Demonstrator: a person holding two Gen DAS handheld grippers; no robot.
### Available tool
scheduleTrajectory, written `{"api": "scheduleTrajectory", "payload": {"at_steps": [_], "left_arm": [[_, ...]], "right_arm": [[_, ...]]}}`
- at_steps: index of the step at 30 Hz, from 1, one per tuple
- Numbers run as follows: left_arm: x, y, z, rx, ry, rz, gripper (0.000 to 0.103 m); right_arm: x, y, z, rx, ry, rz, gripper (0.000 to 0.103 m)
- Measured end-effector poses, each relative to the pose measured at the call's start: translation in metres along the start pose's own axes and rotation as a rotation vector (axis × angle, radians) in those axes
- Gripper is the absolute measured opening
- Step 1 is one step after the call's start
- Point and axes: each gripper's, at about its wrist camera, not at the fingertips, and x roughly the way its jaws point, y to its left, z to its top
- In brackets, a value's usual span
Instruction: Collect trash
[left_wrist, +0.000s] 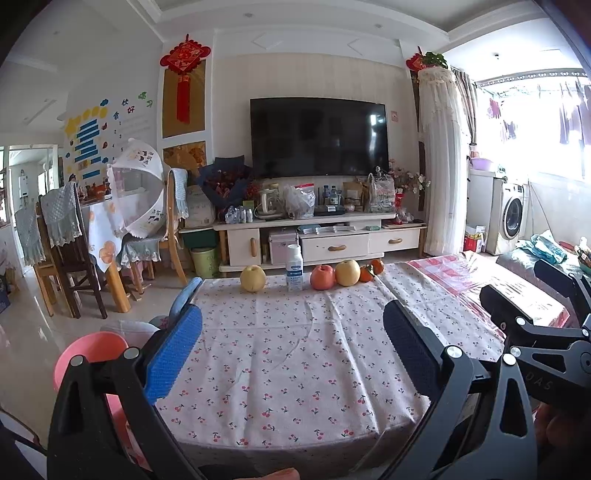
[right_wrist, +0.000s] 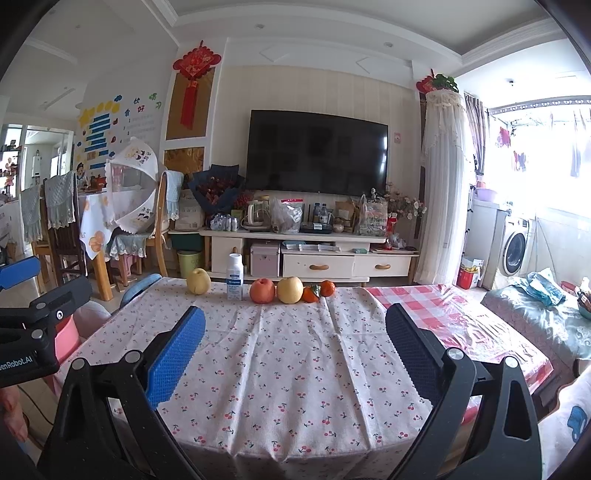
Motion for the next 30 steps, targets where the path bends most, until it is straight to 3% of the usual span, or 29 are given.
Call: {"api": "scheduleTrajectory", "payload": {"at_steps": [10,30], "left_arm": [[0.006,0.000,-0.002,0.003,0.011,0.003,0.099],[0.042,0.009,-0.016,-0.015,0.049,-0.006,0.099]], "right_arm": [[0.005,0.003,-0.005,-0.004,0.010,0.003,0.097],[0.061,0.019,-0.028,-0.047,0.087,0.020,0.097]]}}
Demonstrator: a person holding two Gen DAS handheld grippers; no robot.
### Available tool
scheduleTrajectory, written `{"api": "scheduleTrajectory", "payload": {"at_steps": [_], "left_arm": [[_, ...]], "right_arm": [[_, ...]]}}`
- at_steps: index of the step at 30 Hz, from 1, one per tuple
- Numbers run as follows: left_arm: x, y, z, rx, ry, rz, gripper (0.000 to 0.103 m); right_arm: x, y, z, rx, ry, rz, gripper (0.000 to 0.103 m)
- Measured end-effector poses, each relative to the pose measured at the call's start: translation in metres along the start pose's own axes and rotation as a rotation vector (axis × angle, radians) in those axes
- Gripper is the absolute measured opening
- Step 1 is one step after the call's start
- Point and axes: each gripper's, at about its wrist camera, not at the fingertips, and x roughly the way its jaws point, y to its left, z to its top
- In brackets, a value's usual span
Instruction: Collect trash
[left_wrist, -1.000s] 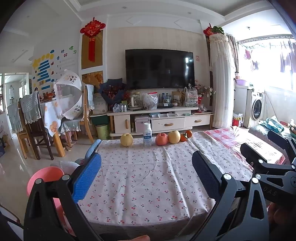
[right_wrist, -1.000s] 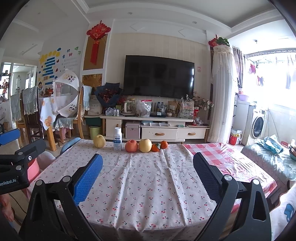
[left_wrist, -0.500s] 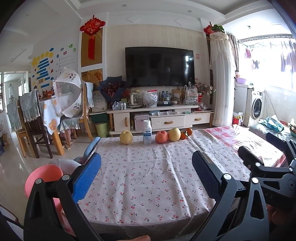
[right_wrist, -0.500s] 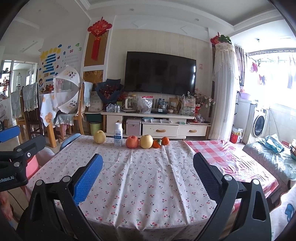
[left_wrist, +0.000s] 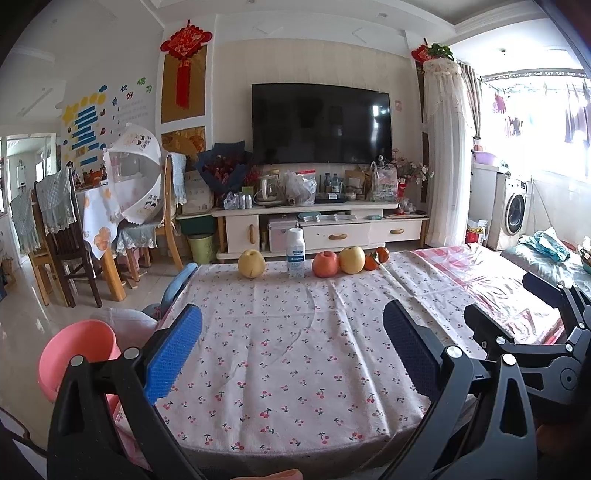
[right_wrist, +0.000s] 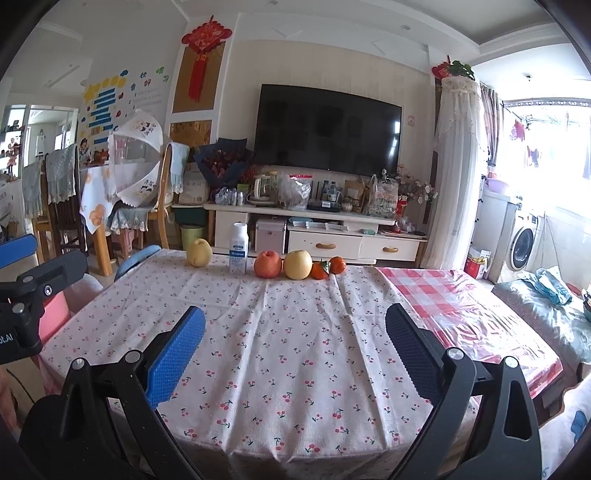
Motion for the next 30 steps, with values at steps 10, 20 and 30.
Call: {"api": "scheduleTrajectory", "payload": {"at_steps": [10,20,30], "left_arm": [[0.036,0.008,-0.003,-0.015,0.040,0.024,0.099],[0.086,0.005,-0.012,-0.015,0.101,0.053,0.099],[0.195,0.021,-0.034,-0.060,0.310,0.134,0.099]], "right_arm": [[0.041,0.005,-0.005,0.002,0.039,0.022,0.097],[0.097,0.008,-0.014,0.002,0.101,0.047,0.097],[0.205,0.015,-0.020,0.051,0.316,0.130,0.097]]}}
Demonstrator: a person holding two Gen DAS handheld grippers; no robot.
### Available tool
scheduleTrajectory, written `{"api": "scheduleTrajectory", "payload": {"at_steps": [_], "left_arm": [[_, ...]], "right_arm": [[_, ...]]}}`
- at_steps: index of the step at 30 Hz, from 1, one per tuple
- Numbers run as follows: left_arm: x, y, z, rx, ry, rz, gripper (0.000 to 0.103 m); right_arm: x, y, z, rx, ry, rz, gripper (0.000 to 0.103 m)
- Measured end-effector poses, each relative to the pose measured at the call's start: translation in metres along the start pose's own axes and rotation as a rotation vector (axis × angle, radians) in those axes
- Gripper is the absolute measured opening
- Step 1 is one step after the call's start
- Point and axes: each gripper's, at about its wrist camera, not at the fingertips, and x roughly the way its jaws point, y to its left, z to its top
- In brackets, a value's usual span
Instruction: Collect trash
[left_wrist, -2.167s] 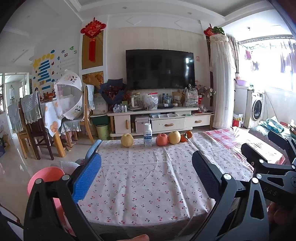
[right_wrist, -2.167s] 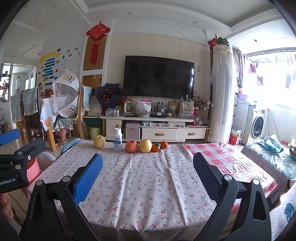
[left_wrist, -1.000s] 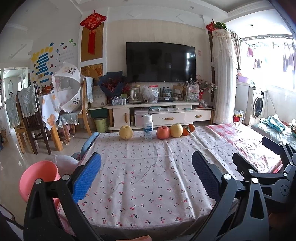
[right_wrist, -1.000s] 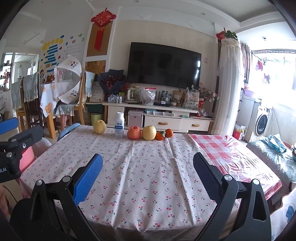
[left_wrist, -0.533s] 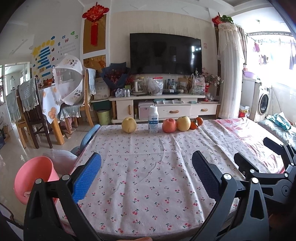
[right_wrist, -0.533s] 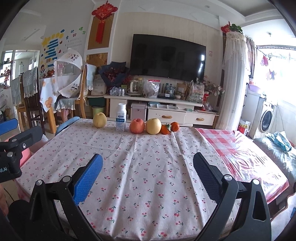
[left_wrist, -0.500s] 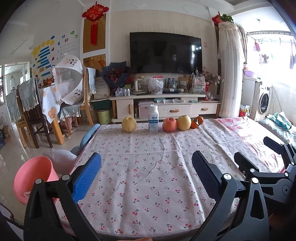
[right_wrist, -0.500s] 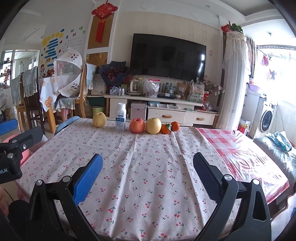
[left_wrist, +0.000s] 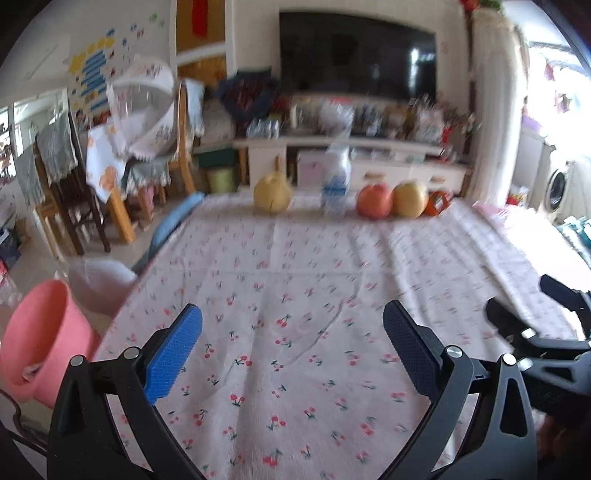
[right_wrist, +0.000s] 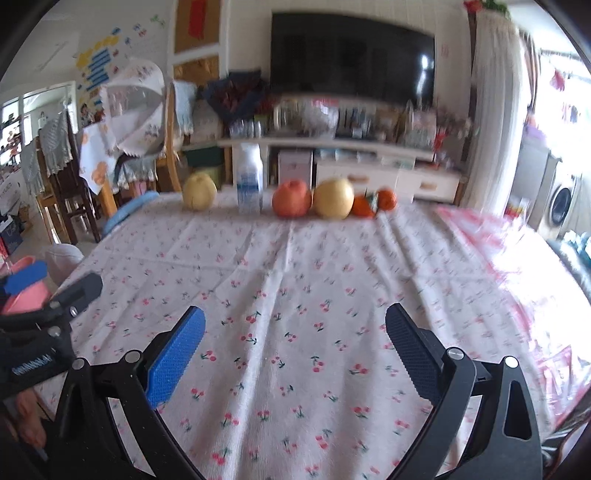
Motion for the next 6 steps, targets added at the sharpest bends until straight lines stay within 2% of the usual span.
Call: {"api": "scheduleTrajectory", "payload": {"at_steps": [4,6], "left_arm": [[0.056,0.003,-0.001,-0.046,0.111,0.028,0.099],[0.072,0.004,-0.004,-0.062,0.136,0.038,0.099]], "right_arm": [[0.052,-0.007,0.006,0.046,0.114,0.008,0.097],[0.080,-0.006,0.008,0.053,0.166,0.012,0.097]]}}
